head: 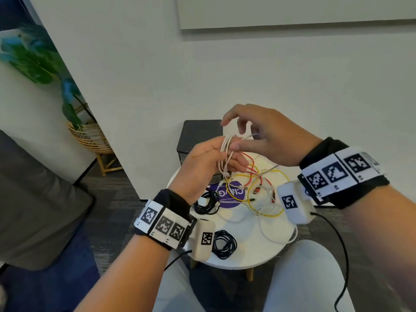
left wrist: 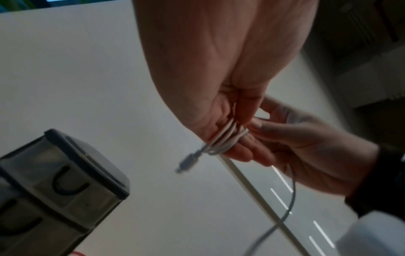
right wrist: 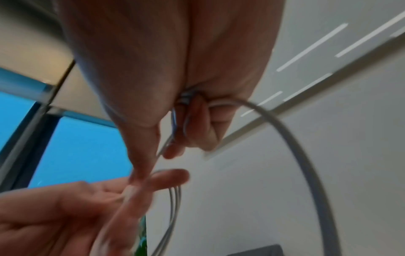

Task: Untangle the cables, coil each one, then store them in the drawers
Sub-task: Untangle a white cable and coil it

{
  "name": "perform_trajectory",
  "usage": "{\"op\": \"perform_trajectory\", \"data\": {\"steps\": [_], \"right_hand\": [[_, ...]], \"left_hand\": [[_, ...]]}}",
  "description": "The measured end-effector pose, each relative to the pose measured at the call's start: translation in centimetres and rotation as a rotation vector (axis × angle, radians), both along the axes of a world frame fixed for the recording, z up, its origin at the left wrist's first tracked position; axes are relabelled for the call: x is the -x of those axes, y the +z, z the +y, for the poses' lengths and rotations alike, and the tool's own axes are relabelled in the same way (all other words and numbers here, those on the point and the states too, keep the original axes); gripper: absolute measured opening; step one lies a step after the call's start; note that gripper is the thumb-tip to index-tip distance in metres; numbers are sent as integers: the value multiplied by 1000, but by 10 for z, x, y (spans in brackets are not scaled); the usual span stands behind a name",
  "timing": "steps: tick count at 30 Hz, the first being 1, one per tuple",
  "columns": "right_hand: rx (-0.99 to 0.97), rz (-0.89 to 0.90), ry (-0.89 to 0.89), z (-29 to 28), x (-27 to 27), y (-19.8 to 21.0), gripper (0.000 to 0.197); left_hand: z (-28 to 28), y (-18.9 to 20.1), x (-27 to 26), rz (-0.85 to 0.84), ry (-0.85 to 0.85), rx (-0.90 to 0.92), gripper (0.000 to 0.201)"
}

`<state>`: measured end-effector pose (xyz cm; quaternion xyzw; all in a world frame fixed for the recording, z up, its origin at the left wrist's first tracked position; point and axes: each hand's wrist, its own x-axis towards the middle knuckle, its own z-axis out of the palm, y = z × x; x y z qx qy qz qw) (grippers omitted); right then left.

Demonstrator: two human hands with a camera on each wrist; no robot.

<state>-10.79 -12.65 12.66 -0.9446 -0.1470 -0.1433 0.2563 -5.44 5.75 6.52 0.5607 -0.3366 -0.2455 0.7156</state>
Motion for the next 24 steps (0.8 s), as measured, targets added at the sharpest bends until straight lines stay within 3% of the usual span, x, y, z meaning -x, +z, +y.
{"op": "perform_trajectory", "data": {"steps": [2,4,8,11,16,24], "right_hand": [[-143,86,4,0,0,-7,38],[-258,146,10,3,1,-16,26],[-294,105,-38,12,8,-27,15],[-285,103,-53,18,15,-32,16],[-364,23,-118,21,24,-40,13],[-393,60,-80,19,28,-49,9]], "left_hand": [[2,2,1,63,-26,59,38],[2,1,2,154,-50,111,47],[2,-3,7,291,-43,90,48],[4,-7,12,239,37,53,44],[10,-15,21,288,1,107,33],[20,-23,23,322,-92,68,28]]}}
